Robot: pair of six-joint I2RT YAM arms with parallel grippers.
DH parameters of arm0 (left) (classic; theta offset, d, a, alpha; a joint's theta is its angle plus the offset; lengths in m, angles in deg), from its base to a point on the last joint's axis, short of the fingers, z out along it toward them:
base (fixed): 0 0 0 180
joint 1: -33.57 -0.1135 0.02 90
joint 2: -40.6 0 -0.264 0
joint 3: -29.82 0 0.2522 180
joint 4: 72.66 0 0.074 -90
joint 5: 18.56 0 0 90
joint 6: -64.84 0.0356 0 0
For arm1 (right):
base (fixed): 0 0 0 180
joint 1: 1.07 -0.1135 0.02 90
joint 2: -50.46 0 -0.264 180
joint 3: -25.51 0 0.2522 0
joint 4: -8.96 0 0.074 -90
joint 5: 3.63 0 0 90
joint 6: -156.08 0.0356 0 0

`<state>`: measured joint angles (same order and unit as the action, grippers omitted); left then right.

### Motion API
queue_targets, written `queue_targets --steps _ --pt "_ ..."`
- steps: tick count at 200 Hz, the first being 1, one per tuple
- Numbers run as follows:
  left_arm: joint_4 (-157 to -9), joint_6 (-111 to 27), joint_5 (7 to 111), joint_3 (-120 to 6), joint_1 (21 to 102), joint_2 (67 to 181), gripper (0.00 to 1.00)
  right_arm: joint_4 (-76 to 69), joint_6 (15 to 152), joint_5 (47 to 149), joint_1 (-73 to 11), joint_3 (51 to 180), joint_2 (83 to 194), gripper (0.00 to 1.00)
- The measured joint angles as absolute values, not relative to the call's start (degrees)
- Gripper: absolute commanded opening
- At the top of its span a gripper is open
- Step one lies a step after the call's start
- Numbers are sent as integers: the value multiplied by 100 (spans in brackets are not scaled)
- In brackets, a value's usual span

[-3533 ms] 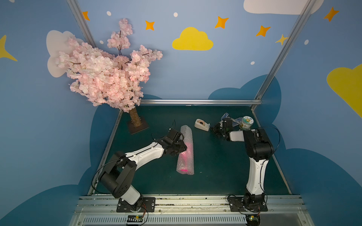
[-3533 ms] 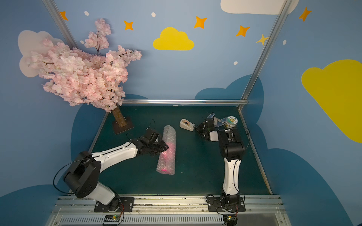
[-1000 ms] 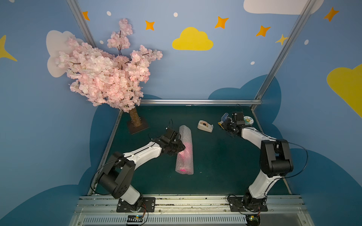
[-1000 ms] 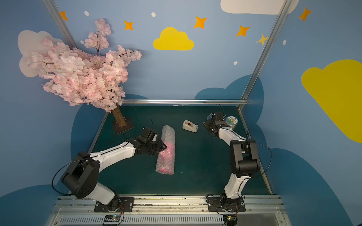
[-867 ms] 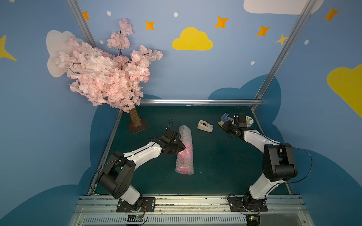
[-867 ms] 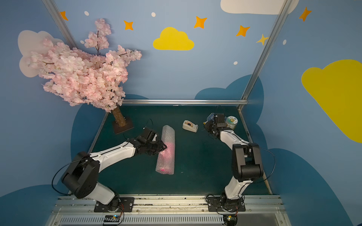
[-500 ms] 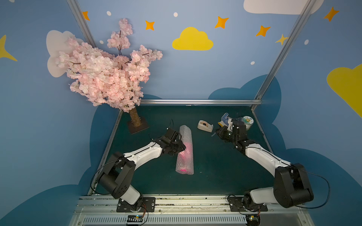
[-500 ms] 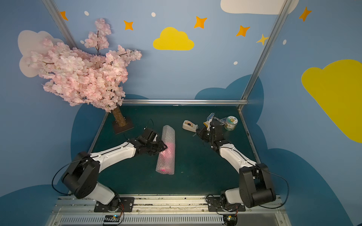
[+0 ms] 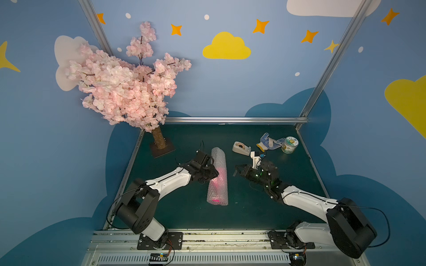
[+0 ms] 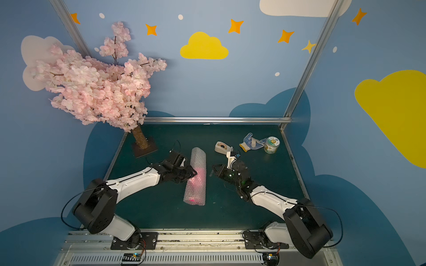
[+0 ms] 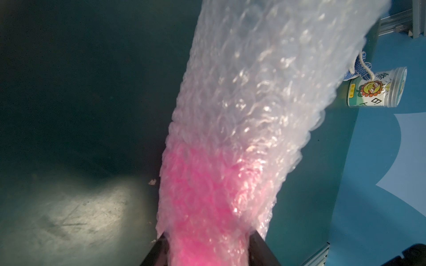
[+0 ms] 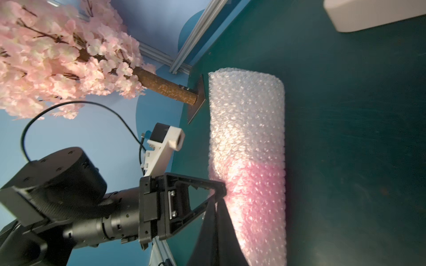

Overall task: Wrap wine glasses in bubble wrap
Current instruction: Stick the tape on the bubble wrap.

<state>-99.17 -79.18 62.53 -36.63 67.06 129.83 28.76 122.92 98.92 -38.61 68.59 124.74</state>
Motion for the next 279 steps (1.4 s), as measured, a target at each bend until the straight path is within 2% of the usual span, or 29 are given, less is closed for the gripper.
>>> queue_targets --steps 60,122,226,250,279 --pt "-9917 -7979 6187 -3663 6706 12983 49 4266 12329 9646 -4672 6818 13233 0" --pt "-9771 -8261 6023 -3540 6704 12979 49 5564 12530 9283 -5043 6564 14013 0" --pt "-9906 -8766 6255 -3448 6859 12789 49 5704 13061 6669 -6398 6051 13217 0" --pt "-10016 -8939 6334 -3446 6899 12743 49 5640 13186 6002 -6532 5884 13196 0" --pt "-10097 -9238 6447 -3418 6934 12682 49 5848 13232 5781 -6438 5863 13399 0"
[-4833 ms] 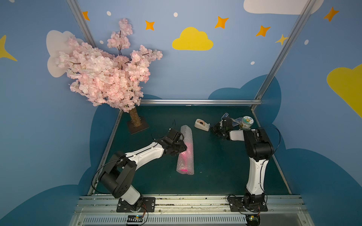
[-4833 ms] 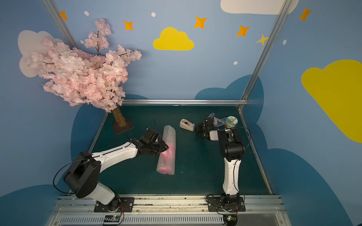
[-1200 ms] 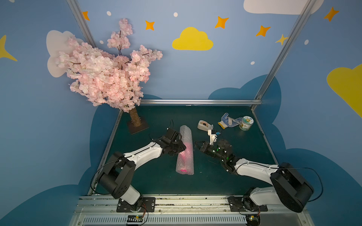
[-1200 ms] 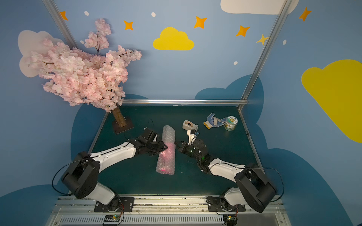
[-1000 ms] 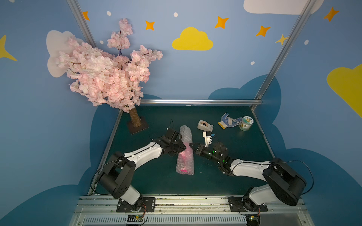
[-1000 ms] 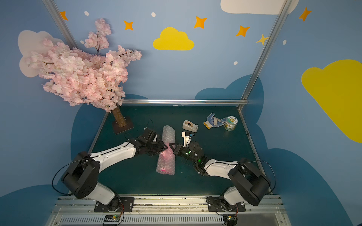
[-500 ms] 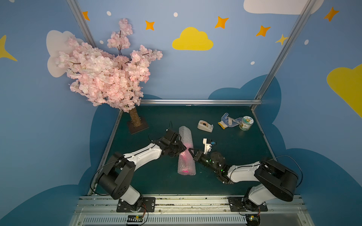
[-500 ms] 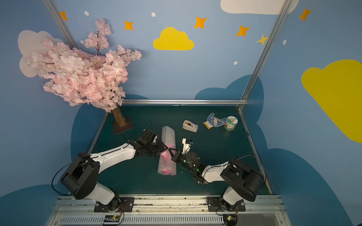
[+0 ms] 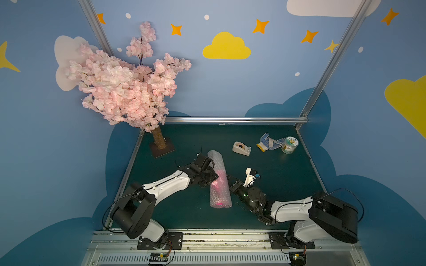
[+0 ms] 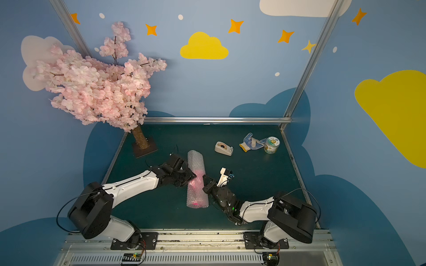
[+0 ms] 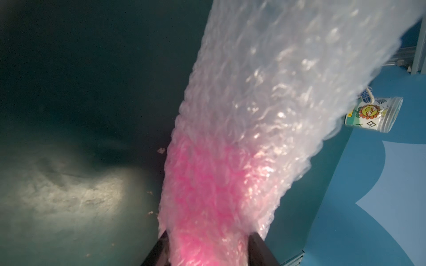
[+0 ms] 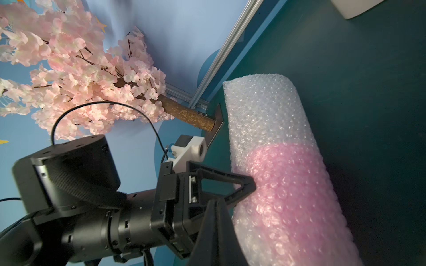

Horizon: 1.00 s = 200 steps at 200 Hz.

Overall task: Wrap wine glasses in bubble wrap
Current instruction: Stick the tape on the bubble wrap.

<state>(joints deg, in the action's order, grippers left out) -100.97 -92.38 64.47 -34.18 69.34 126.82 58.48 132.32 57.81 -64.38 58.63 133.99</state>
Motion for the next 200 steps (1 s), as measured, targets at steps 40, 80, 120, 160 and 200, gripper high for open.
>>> queue_targets --steps 40,80,120,160,200 --pt "-10374 -9667 6863 -3586 7126 12695 48 6305 13367 5777 -6206 5677 13819 0" --pt "-10514 -9984 7057 -3746 7185 12811 48 5940 13433 6382 -5684 5672 13346 0" --pt "-10685 -10207 7140 -4237 7200 13230 48 5584 13219 6940 -5443 5631 12610 0" --pt "-10903 -10502 7171 -4989 7275 13853 48 5310 13011 7619 -4772 5415 12551 0" --pt "-10916 -10830 7193 -5341 7336 14179 48 5938 12865 8500 -4134 5447 13246 0"
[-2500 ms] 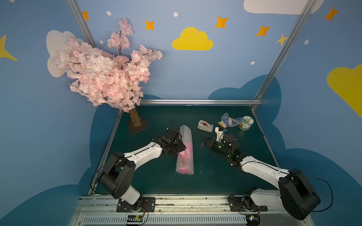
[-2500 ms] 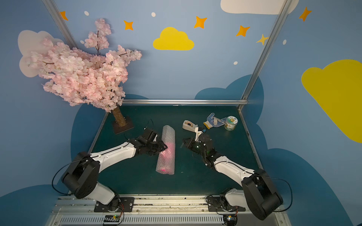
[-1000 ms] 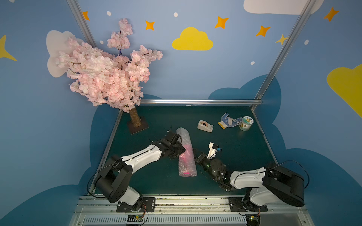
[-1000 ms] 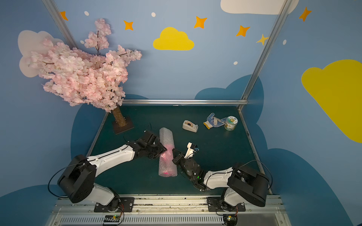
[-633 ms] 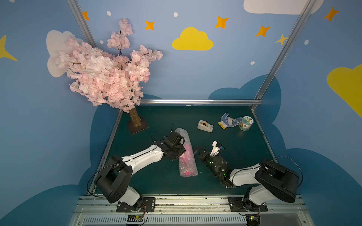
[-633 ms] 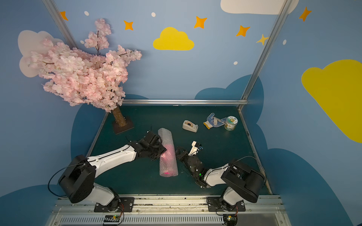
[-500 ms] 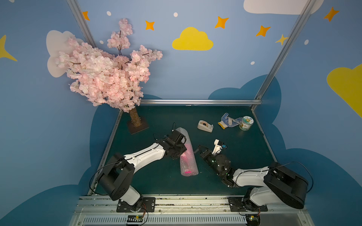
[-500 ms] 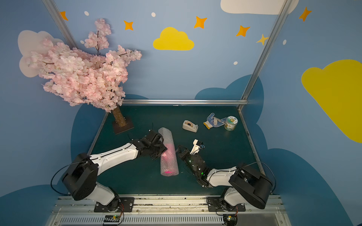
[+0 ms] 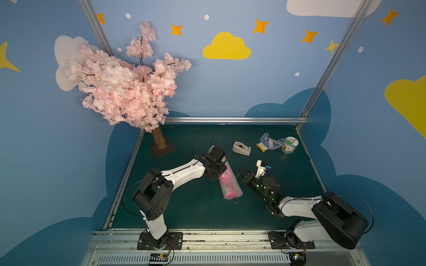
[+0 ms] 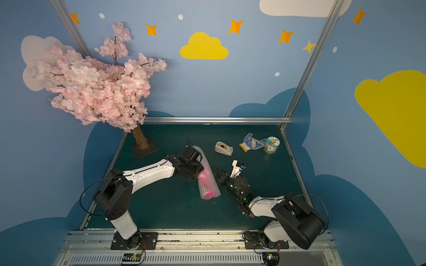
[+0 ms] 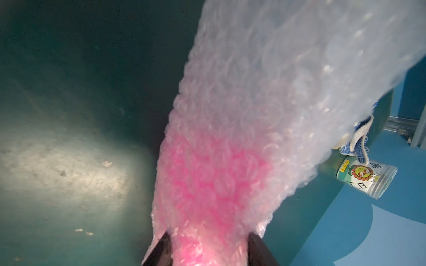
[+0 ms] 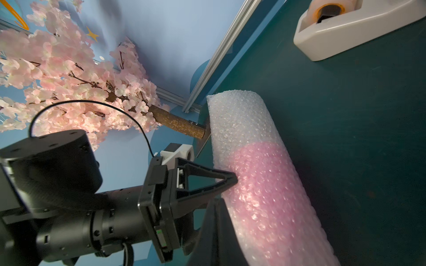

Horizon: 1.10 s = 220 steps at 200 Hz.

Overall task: Wrap wine glasses in bubble wrap
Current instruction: Stick the tape on the bubble wrap.

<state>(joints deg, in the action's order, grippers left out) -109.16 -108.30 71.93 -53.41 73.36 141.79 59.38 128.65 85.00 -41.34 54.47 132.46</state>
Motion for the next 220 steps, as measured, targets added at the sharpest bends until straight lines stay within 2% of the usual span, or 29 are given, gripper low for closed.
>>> queue_targets --steps 41,64,137,220 --pt "-10888 -11031 7191 -5378 7349 14218 48 6639 13024 9573 -3682 6090 14610 0" --pt "-10883 -11070 7184 -5378 7349 14218 47 6993 13061 10085 -3588 6372 14988 0" --pt "-10796 -11118 7099 -5346 7325 14218 48 7339 13090 10839 -3544 6584 15064 0" --pt "-10529 -11230 6998 -5219 7283 14207 48 7081 13127 10845 -3620 6446 14522 0"
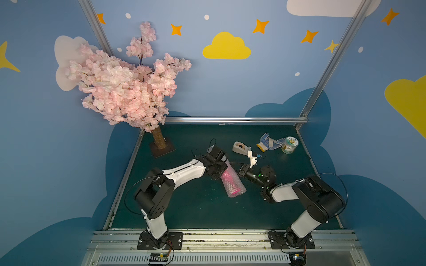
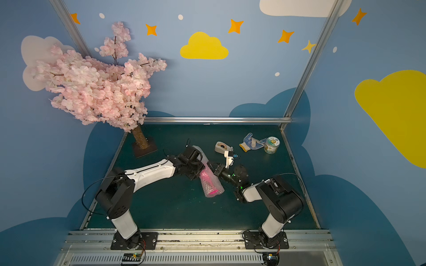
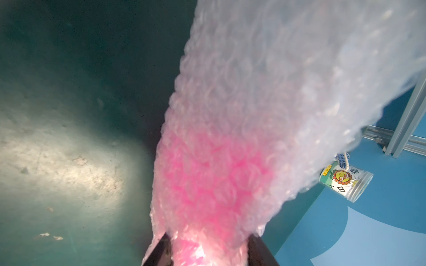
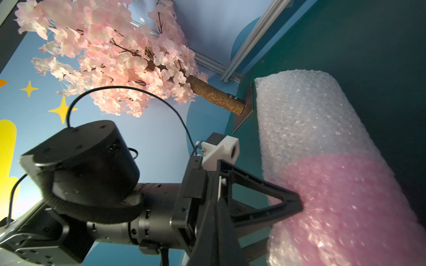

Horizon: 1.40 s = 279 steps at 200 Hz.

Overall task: Wrap wine glasses in bubble wrap
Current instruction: Stick the tape on the bubble wrap.

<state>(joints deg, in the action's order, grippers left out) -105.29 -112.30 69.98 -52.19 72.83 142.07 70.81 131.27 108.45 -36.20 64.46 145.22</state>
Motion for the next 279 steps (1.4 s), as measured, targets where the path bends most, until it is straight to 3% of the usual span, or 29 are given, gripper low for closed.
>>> queue_targets --steps 63,279 --pt "-10247 -11380 6863 -5048 7255 14163 48 7302 13280 10828 -3719 6446 15211 0" --pt "-9955 -11400 6701 -4895 7209 14120 46 7400 13374 10590 -3719 6549 15727 0"
